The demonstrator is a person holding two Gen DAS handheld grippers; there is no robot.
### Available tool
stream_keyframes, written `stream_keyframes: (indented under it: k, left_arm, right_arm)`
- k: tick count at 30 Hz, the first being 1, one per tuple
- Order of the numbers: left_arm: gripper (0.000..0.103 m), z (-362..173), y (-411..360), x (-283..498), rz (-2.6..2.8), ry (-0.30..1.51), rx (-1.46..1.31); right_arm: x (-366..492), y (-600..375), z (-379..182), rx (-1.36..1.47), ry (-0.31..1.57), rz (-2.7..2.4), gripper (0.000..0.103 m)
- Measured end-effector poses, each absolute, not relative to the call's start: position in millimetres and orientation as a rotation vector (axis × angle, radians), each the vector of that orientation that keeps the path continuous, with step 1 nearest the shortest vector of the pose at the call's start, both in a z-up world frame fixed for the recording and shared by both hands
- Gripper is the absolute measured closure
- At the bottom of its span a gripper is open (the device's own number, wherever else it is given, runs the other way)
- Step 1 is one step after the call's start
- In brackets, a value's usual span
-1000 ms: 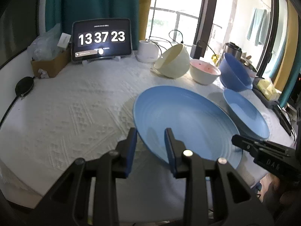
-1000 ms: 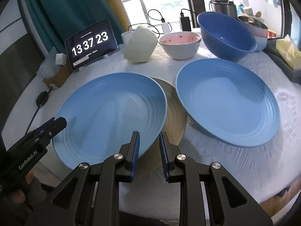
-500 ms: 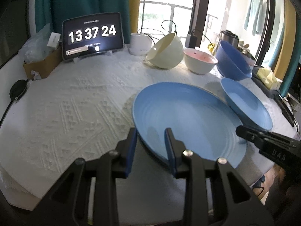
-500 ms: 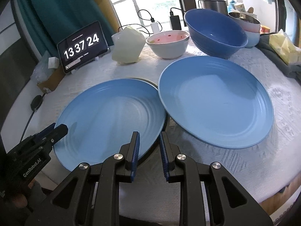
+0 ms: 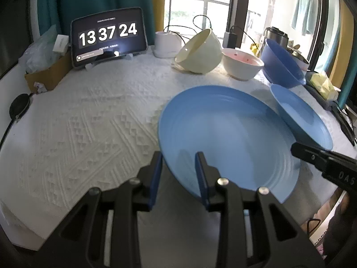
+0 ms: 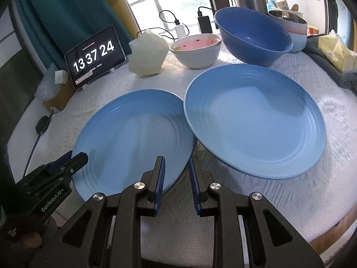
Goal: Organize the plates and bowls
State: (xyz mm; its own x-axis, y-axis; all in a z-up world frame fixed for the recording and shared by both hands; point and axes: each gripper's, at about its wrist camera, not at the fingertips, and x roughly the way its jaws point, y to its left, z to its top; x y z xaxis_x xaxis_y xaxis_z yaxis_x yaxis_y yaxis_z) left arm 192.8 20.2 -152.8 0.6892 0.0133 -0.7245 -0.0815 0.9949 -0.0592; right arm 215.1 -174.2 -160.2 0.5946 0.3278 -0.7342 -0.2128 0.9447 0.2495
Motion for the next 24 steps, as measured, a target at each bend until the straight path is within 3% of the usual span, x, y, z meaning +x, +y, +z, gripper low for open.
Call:
stream_keyframes:
  k: [9, 24]
  left_arm:
    - [0.07, -155, 23, 195, 0.046, 0.833, -0.114]
    - [0.068, -124, 18, 177, 0.06, 0.723, -0.109]
  right_arm:
    - [214, -180, -157, 0.148, 0.872, 0.286, 0.079]
    - [206, -188, -149, 0.163, 0.839, 0.293, 0.079]
